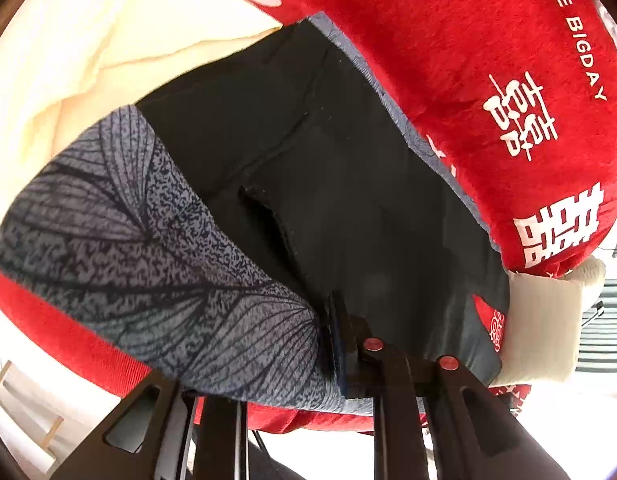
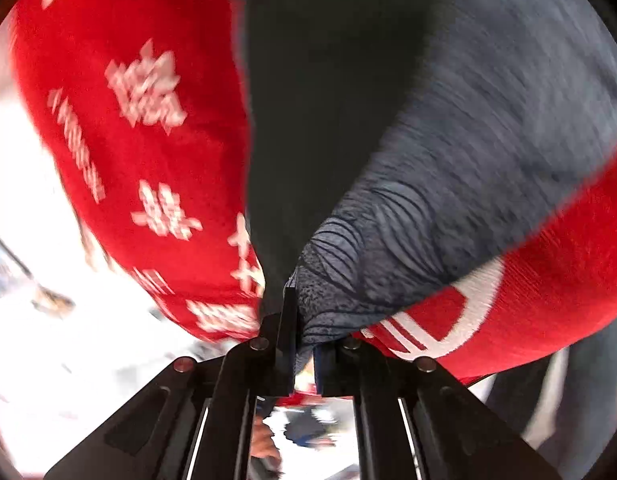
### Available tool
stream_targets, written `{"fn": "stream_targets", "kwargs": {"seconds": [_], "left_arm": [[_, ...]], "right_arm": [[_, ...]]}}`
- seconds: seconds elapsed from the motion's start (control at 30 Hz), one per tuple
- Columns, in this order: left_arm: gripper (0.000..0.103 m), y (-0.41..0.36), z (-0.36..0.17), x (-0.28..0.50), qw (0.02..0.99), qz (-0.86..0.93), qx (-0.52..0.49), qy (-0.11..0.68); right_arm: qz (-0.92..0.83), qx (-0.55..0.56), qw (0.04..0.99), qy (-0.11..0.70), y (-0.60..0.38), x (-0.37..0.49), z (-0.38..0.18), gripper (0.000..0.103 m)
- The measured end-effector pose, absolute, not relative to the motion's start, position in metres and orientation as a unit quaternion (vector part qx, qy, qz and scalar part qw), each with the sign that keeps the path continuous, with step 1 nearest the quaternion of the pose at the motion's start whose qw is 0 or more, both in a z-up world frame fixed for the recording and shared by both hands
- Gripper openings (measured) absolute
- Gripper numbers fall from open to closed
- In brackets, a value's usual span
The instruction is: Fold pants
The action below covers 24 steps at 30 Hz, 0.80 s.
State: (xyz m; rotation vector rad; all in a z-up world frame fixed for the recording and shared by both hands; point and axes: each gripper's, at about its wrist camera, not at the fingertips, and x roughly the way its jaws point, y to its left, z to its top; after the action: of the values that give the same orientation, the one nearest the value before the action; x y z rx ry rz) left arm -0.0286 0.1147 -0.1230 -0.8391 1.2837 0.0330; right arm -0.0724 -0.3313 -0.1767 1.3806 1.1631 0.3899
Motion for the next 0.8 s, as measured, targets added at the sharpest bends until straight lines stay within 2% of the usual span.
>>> {"fn": "stream_targets", "kwargs": {"seconds": [0.17, 0.37, 0.53, 0.8], "left_arm": [[0.020, 0.112, -0.095, -0.011, 0.735, 0.010, -0.377, 0.563], [0.020, 0.111, -0.076, 0.048, 0.759, -0.018, -0.369, 0.537], [0.020, 0.116, -0.090, 0.122, 0.770, -0.024, -0.356, 0.529], [0.020, 0.123, -0.155, 0.212, 0.755, -0.008, -0.326, 0.569]], "right_arm": [[0.217, 0.427, 0.698, 0.533, -0.324, -0.021, -0.098, 0.007], [0.235, 0.373, 0.721, 0.534, -0.323, 0.054, -0.065, 0.007], [0.234, 0.360, 0.722, 0.543, -0.318, 0.129, -0.070, 0.007], [0.190, 0.308, 0.721, 0.592, -0.293, 0.231, -0.117, 0.007]]}}
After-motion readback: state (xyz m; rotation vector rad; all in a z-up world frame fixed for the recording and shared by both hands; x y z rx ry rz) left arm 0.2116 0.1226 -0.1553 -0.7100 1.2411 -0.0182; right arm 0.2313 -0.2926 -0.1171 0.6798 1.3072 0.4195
